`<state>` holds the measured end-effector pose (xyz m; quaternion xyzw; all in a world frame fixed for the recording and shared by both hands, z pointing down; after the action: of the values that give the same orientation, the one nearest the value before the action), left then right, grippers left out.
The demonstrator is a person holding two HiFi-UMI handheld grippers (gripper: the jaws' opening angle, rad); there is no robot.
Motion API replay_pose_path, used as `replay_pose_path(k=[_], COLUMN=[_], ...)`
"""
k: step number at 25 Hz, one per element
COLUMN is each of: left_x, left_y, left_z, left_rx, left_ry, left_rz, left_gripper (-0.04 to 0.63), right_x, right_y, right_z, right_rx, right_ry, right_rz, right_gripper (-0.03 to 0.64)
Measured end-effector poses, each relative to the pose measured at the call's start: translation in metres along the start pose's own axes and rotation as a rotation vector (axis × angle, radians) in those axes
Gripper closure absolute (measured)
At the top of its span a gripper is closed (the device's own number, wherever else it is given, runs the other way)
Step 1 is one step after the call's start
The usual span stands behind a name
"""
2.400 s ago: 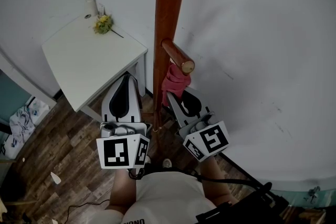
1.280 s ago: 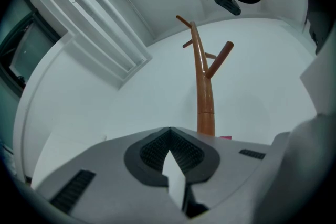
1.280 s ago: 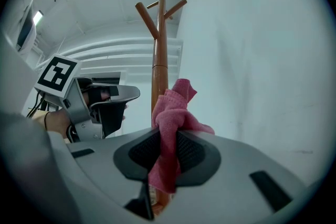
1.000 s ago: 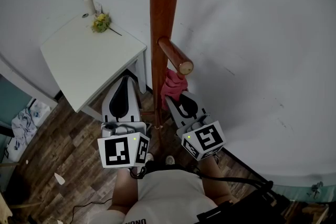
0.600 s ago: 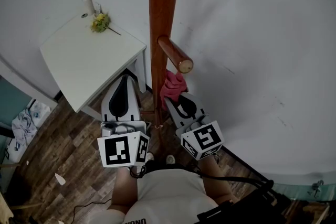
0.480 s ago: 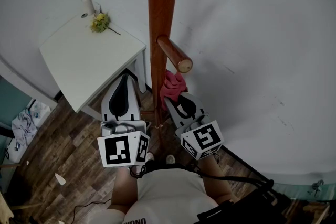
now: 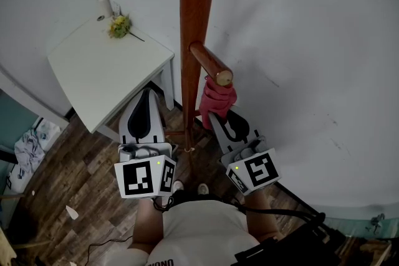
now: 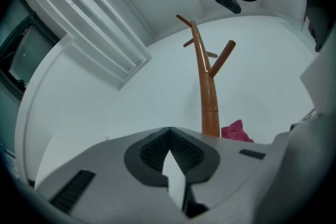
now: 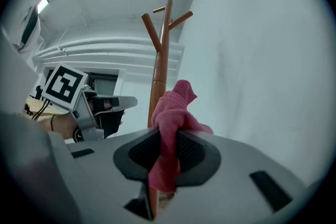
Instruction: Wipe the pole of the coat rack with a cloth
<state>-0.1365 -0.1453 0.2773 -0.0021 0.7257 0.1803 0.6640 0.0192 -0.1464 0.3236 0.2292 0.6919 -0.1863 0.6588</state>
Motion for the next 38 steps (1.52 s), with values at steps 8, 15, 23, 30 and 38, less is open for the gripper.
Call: replay_pose_path(k=[8,15,23,30,38], left_x=[-0.001,0.003,0.002,0.002,0.001], left_y=[0.001,0.006,0.008,0.007,0.003], left_z=[-0.003,-0.012,-0.01,-0.012,-0.01], left_rx=[0.012,0.053,0.056,0.053,0.046], left_ry=[0.0,0.004,0.001,0.004,0.005], left_rz=[0.001,0.008,0.002,-0.001,-0.001], left_gripper=[0.586,0.586,0.586,0.586,0.586], right_x=[0.019,-0.006,-0.044,-0.06,-0.055], right_y=[0.016,0.012,-0.003,-0.011,-0.005], right_z=[0.021,-0.007,-0.016,-0.01,0.005], right_rx=[-0.074,0.008,0.038,0.002,-0.049], right_ry=[-0.01,-0.019,-0.017,0.021,0.044], right_rz=[0.046,-0.024,-0.125,-0.184,-0.174], right_gripper=[0.535,0.535,0.535,0.535,0.535])
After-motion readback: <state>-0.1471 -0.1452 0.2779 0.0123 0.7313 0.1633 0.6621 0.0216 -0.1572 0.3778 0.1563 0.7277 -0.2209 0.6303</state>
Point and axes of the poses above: the fingertips, and each gripper's own axes: y backward along the fingers, z to its right, x out of its top, the point moved 3 cm from there along y, backward along the fingers, and after that the axes turned 7 degrees about -x, right-handed, at the moved point
